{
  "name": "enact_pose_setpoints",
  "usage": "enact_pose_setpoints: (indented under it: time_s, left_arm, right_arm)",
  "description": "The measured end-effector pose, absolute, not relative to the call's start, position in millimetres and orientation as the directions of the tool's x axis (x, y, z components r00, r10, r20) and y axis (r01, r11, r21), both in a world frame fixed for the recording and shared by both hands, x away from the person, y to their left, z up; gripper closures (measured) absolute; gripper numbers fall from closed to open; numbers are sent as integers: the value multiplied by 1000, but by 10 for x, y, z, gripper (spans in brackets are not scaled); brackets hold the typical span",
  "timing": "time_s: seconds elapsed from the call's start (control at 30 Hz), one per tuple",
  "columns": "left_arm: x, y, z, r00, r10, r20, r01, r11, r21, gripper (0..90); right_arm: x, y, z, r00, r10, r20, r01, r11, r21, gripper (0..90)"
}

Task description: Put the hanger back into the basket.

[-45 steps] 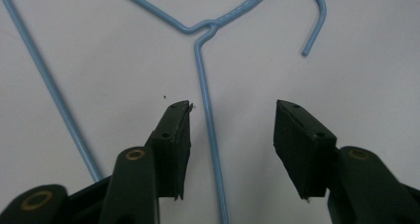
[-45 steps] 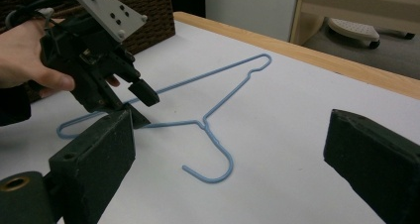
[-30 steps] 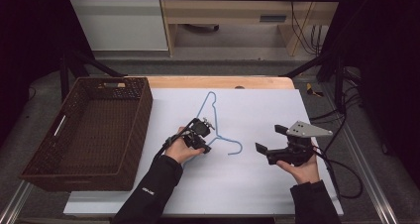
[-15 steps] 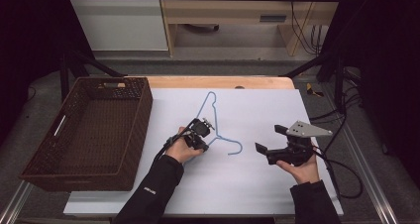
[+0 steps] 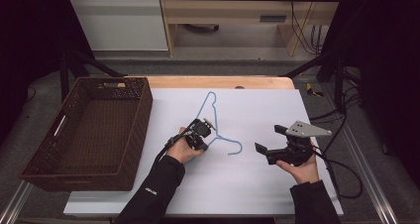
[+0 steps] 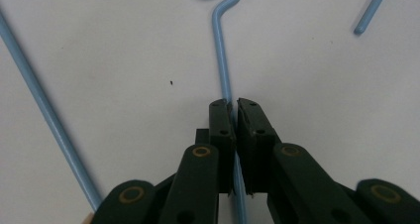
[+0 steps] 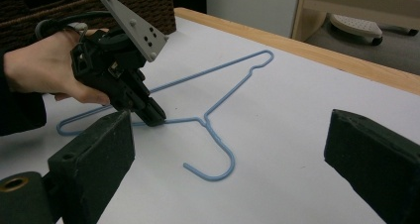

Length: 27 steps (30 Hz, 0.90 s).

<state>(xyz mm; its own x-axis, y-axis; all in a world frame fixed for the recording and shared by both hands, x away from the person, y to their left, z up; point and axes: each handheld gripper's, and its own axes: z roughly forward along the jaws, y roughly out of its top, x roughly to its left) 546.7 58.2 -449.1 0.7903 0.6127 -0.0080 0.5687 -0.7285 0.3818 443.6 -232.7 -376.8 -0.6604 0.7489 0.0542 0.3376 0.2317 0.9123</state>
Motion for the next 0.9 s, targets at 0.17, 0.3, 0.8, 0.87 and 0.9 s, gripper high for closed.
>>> enact_pose_setpoints:
  time_s: [0.17, 0.3, 0.8, 0.87, 0.9]
  left_arm:
    - [5473, 574, -4488, 789, 615, -9, 573, -729, 374, 856]
    - [5478, 561, -4484, 787, 617, -7, 576, -731, 366, 859]
    - [5476, 553, -4476, 789, 614, 7, 569, -736, 367, 872]
    - [5464, 537, -4473, 793, 608, 26, 559, -745, 363, 874]
    - [5459, 533, -4475, 793, 608, 30, 558, -746, 365, 874]
  right_arm:
    - [4437, -2329, -3767, -661, 748, 55, 337, 230, 913, 56]
    - [4437, -2328, -3766, -662, 747, 58, 337, 228, 914, 56]
    - [4435, -2338, -3763, -661, 748, 60, 338, 225, 914, 57]
    - [4435, -2338, -3765, -661, 748, 61, 339, 226, 913, 58]
    - [4436, -2336, -3767, -660, 749, 61, 340, 225, 913, 59]
